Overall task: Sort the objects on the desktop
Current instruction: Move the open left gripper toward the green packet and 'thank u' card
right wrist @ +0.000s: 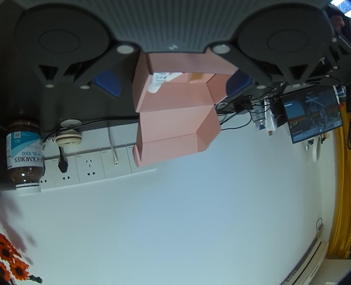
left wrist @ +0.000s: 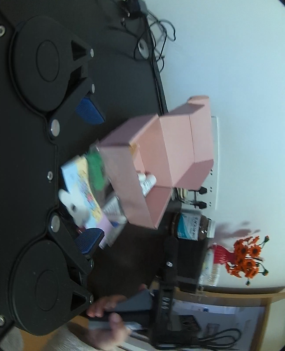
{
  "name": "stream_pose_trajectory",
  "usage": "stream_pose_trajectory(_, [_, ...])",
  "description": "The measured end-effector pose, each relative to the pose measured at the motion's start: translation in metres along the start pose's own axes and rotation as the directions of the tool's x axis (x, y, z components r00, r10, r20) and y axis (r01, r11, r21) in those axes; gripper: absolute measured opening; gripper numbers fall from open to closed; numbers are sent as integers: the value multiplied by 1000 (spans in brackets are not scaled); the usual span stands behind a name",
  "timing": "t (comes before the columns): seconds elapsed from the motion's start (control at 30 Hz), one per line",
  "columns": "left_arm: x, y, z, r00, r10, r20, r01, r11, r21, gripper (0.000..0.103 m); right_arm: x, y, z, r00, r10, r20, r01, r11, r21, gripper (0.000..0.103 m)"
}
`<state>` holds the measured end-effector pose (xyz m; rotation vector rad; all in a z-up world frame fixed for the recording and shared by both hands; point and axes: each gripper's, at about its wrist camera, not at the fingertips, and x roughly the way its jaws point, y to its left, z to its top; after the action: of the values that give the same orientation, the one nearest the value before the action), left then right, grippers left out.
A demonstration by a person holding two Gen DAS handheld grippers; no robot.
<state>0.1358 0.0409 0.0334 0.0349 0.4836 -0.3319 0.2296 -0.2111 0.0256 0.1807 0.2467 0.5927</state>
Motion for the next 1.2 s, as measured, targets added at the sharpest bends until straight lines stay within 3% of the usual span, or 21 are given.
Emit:
stream_pose_trajectory(0.2, [16, -9, 12, 999, 37, 2, -37, 999, -4, 103, 0, -2, 0, 1000, 4, -1, -4, 1000, 12, 102])
stream_pose_trajectory(0.37, [23, -8, 9, 1000, 28, -9, -27, 999, 30, 103, 0, 0, 0, 1000, 5, 1, -5, 1000, 2, 102])
stream_pose_trajectory(0.6, [5, -1, 9, 994, -26, 109, 21, 999, 42, 103, 0, -1, 0, 1000, 8, 2, -8, 1000, 3, 102])
stream_pose_trajectory(0.67, [4, 1, 11, 993, -43, 112, 40, 999, 32, 103, 0, -2, -1, 1000, 9, 4, -9, 1000, 8, 102])
stream_pose_trajectory(0.83, [13, 7, 12, 995, -82, 53, 83, 997, -12, 103, -1, -2, -1, 1000, 9, 9, -9, 1000, 9, 102])
stream_pose_trajectory(1.0, [26, 13, 12, 998, -54, -21, 53, 996, -68, 103, -2, 0, -2, 1000, 10, 12, -10, 1000, 0, 102])
stream_pose_trajectory(1.2, [31, 8, 12, 999, 0, -36, -1, 1000, -24, 103, -2, -2, -2, 1000, 16, 16, -16, 1000, 5, 102])
